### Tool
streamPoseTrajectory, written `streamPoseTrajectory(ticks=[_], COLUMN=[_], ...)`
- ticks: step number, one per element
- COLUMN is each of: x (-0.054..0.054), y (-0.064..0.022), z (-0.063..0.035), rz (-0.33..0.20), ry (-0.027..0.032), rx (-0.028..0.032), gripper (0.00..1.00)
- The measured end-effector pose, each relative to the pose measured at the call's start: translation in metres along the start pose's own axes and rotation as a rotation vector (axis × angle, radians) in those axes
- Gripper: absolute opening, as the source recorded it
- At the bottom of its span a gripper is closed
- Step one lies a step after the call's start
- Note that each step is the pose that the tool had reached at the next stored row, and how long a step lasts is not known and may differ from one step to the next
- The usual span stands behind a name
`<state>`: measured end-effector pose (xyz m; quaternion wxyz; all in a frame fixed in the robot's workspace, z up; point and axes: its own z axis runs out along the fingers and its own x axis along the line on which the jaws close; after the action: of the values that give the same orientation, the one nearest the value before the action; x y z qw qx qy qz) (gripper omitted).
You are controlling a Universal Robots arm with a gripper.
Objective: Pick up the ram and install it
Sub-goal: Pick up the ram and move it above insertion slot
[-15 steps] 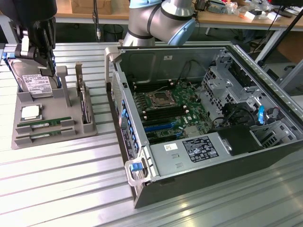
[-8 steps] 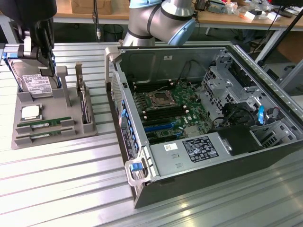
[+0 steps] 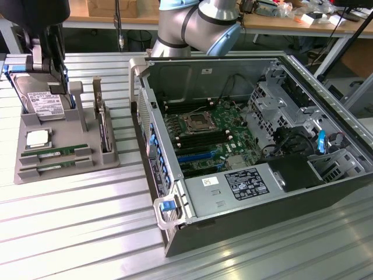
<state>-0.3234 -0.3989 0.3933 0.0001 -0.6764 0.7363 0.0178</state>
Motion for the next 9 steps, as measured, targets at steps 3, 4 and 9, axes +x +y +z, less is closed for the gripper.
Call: streamPoseTrajectory(ticks=[3, 4, 9], x=[0.0, 0.0, 0.0], y=[0.0, 0.0, 0.0], z=[0.0, 0.0, 0.0], rz=[-0.06, -0.074, -0.143], ry=[0.0016, 0.0019, 0.0037], rx=[-0.0015, -0.0018, -0.0034], gripper=[0.11, 0.11, 0.11])
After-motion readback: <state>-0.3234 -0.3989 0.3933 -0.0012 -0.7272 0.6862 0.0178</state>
